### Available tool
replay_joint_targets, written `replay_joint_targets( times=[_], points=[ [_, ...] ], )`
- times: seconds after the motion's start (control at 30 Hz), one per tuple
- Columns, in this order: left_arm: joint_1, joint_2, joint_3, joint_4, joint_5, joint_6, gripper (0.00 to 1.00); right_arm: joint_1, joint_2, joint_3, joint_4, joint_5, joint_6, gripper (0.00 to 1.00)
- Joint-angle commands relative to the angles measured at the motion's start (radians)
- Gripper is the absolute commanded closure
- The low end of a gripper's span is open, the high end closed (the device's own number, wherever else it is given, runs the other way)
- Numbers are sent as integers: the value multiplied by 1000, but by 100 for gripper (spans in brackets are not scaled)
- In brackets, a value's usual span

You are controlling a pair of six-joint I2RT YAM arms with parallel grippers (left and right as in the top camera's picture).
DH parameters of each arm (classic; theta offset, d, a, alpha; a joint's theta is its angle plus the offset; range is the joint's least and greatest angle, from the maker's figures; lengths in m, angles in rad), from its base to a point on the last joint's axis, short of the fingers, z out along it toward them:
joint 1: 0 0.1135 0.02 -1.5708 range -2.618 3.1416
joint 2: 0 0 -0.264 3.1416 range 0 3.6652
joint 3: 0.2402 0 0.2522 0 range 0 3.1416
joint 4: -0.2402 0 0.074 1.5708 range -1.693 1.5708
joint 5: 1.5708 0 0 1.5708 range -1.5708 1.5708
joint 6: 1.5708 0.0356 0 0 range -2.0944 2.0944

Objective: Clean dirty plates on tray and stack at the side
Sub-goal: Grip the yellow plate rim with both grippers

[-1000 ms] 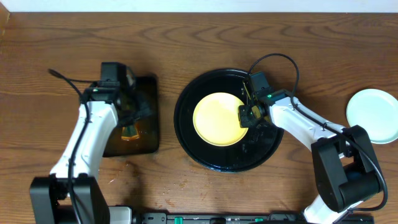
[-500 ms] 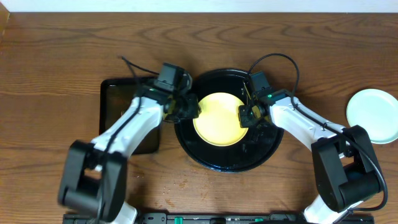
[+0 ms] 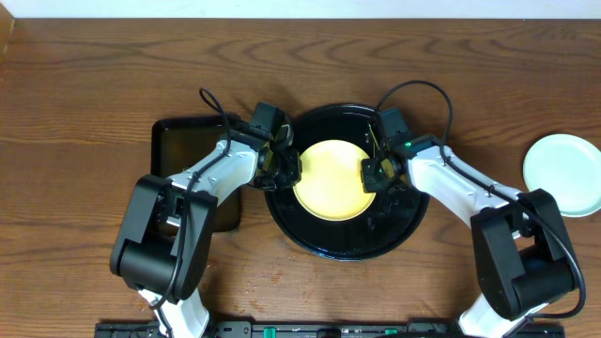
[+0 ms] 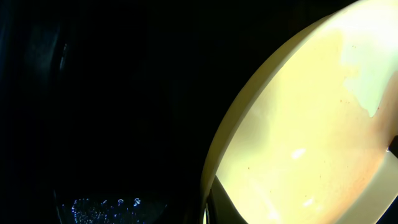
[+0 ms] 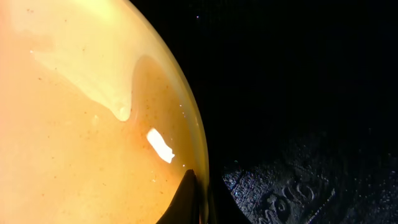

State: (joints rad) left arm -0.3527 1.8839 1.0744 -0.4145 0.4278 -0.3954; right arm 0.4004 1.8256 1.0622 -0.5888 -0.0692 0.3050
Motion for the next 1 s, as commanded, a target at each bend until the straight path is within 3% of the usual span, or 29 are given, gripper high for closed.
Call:
replay_joint_targets(
  times=[0.0,0.13,0.27,0.5,0.77,0.9,0.97],
  points=[
    [2,34,-14,6,7,21,92,-27,40,-42,-14,-83,-96,99],
    [2,40,-21,48,125,82,92,-94,22,-42,-6,-258,-146,99],
    [2,52,-24,59,131,89,92,-188,22,-42,-9,-531,-226,96],
    [-10,67,-24,74,134,93,92,-241,26,-42,7,-813,-304,91],
    [-45,67,-24,85,133,93,93,-216,26,-42,63,-878,-307,86],
    [-46,67,-24,84,133,93,92,-215,26,-42,65,-873,-305,99],
    [-46,67,-24,84,133,92,92,-219,26,-42,64,-866,-285,99]
  ],
)
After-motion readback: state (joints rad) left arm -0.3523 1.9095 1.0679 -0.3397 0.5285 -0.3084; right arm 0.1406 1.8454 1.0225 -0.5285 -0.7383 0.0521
